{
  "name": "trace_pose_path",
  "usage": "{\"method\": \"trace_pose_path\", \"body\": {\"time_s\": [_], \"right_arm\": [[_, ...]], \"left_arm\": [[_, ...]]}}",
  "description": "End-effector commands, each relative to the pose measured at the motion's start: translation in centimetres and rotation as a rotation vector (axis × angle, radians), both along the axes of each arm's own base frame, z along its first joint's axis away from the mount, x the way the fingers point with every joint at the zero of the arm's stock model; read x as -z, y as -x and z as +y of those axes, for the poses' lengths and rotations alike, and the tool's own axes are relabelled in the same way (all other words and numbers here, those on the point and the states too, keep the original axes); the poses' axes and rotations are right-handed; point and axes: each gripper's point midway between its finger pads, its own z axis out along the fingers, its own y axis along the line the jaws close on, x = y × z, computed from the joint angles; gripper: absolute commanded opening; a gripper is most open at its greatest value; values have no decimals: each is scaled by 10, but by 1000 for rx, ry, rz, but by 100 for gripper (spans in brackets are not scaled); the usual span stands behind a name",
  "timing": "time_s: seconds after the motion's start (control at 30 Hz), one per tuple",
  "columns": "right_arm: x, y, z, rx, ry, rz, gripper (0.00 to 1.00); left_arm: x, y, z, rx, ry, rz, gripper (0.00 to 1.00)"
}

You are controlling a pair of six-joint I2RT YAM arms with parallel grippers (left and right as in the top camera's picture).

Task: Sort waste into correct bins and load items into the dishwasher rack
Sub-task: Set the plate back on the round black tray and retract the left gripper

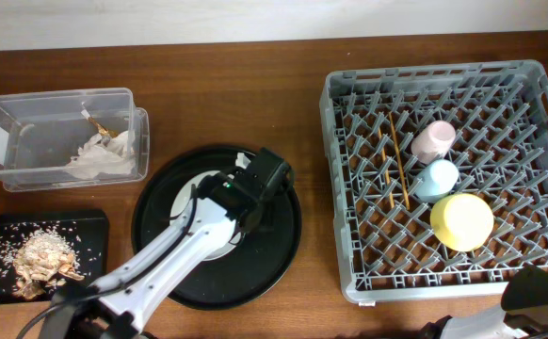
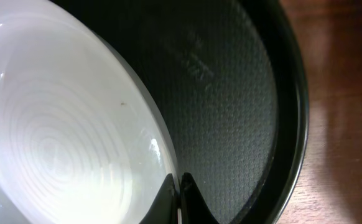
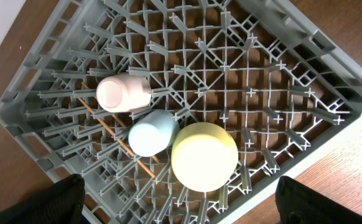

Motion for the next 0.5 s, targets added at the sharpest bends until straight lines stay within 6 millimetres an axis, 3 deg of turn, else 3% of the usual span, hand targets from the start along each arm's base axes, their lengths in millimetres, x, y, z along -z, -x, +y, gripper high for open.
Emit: {"method": "trace_pose_path", "body": {"time_s": [0.0, 0.03, 0.17, 0.27, 0.37, 0.47], "right_arm": [[2, -1, 0, 9, -12, 4, 98], [2, -1, 0, 9, -12, 4, 98], [2, -1, 0, 9, -12, 4, 98], [2, -1, 0, 9, -12, 4, 98], [2, -1, 0, 9, -12, 4, 98], [2, -1, 0, 9, -12, 4, 99]], "left_arm": [[20, 11, -3, 1, -4, 86, 11], [23, 14, -2, 1, -11, 102, 25], [23, 19, 3, -2, -30, 125, 35], [8, 16, 3, -18, -14, 141, 36], [-29, 7, 13, -58, -12, 143, 37], [-80, -12, 49, -153, -68, 83, 37]]}}
